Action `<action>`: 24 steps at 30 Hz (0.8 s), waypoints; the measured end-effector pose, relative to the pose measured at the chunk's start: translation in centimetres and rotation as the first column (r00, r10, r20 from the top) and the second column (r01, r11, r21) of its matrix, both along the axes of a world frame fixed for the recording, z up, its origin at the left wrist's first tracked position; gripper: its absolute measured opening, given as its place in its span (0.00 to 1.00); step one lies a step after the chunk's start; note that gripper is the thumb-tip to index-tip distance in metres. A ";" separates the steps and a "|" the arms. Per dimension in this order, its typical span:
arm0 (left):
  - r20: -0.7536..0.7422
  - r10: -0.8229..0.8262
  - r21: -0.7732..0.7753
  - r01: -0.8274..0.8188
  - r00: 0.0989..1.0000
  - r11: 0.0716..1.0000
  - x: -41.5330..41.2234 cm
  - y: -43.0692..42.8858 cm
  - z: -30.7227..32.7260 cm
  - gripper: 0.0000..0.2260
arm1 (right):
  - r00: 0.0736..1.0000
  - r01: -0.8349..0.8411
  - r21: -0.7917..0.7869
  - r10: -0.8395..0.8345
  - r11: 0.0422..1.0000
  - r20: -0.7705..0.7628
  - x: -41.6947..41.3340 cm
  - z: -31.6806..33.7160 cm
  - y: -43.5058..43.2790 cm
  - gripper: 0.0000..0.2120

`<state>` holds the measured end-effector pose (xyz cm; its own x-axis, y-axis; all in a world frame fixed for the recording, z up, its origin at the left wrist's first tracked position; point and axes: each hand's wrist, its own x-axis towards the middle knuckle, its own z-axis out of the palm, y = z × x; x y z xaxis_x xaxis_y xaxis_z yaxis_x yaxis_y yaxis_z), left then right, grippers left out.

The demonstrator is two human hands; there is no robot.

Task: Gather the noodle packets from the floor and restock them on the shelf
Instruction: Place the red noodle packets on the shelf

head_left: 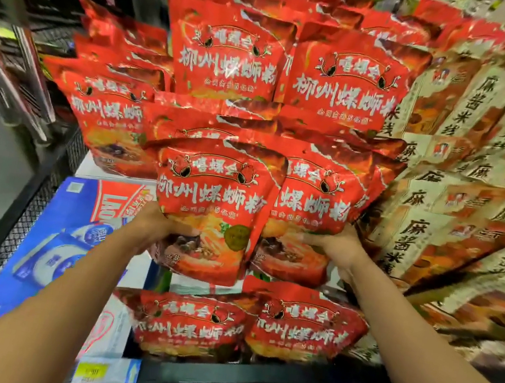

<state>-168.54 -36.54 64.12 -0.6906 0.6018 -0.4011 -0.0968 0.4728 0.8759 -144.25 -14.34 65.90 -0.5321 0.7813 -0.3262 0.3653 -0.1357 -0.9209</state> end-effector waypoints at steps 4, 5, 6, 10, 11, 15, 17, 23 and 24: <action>0.029 0.093 0.070 -0.095 0.995 0.993 0.8 -0.4 0.1 0.18 | 0.997 0.070 -0.085 -0.073 0.994 -0.031 -0.2 -0.2 -0.2 0.21; 0.044 0.129 0.099 -0.132 0.991 0.986 1.3 -0.5 0.0 0.19 | 0.995 0.082 -0.103 -0.087 0.991 -0.040 -0.1 -0.2 -0.2 0.21; 0.063 0.164 0.111 -0.170 0.984 0.979 1.7 -0.6 -0.3 0.18 | 0.994 0.091 -0.111 -0.097 0.990 -0.053 -0.1 -0.2 -0.3 0.21; 0.128 0.231 0.133 -0.247 0.965 0.960 1.9 -0.9 -1.0 0.18 | 0.989 0.126 -0.118 -0.133 0.985 -0.056 0.3 -0.7 -0.5 0.27; 0.117 0.214 0.130 -0.229 0.970 0.965 1.8 -0.8 -1.0 0.18 | 0.989 0.130 -0.120 -0.137 0.984 -0.052 0.4 -0.7 -0.6 0.29; 0.040 0.163 0.099 -0.166 0.986 0.981 2.0 -0.1 -0.7 0.19 | 0.986 0.167 -0.095 -0.169 0.981 -0.011 0.5 -1.1 -0.5 0.32; -0.011 0.175 0.059 -0.174 0.984 0.983 1.9 0.3 -0.8 0.19 | 0.979 0.201 -0.086 -0.202 0.976 0.002 0.7 -1.6 -0.6 0.31; -0.144 0.156 -0.092 -0.170 0.977 0.981 2.2 0.7 -0.6 0.27 | 0.923 0.385 -0.048 -0.384 0.922 0.033 0.3 -2.3 -1.8 0.30; -0.161 0.154 -0.108 -0.172 0.975 0.979 2.3 0.8 -0.4 0.28 | 0.914 0.405 -0.061 -0.402 0.913 0.047 0.2 -2.5 -2.0 0.32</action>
<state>-166.25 -35.76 63.71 -0.8334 0.4301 -0.3471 -0.0521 0.5641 0.8240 -144.10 -16.34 63.39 -0.1646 0.9028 -0.3973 0.2959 -0.3391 -0.8930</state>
